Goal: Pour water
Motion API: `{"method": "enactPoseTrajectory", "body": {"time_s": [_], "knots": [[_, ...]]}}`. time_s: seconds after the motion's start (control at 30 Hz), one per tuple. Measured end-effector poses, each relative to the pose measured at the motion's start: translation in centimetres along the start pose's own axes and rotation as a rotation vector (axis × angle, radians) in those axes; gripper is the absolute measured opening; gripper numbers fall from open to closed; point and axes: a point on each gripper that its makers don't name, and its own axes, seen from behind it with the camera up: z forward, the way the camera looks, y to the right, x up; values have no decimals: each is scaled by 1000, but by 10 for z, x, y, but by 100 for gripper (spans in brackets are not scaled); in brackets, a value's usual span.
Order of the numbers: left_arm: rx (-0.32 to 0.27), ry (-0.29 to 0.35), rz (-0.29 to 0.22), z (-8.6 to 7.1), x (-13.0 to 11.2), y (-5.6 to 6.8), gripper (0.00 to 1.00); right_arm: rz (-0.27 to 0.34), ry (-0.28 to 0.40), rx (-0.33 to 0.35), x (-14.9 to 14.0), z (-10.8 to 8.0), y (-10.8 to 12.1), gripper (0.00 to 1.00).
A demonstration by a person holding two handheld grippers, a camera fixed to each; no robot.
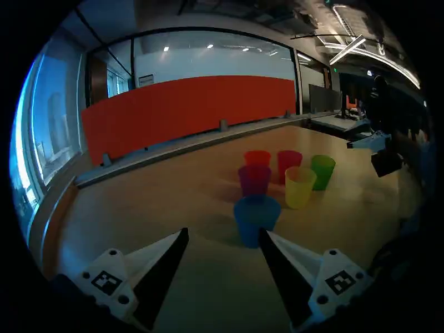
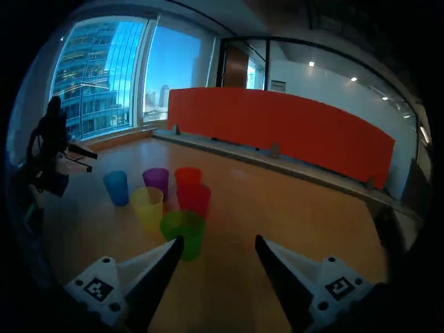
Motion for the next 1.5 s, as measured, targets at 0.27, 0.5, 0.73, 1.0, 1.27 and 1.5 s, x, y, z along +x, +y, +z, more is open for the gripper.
{"method": "enactPoseTrajectory", "body": {"time_s": [0.27, 0.5, 0.73, 1.0, 1.27, 1.5], "knots": [[96, 100, -46, -10, 20, -24, 93, 61, 105, -107, 25, -2, 19, 100], [202, 184, -87, -20, 36, -48, 93, 120, 202, -208, 46, -5, 39, 100], [276, 266, -124, -29, 54, -62, 93, 166, 290, -304, 62, -8, 55, 100], [346, 335, -126, -37, 75, -68, 93, 210, 376, -418, 78, -14, 75, 99], [388, 417, -122, -41, 101, -72, 93, 228, 426, -486, 86, -20, 80, 99], [430, 471, -83, -50, 125, -74, 93, 228, 465, -514, 97, -30, 77, 99]]}}
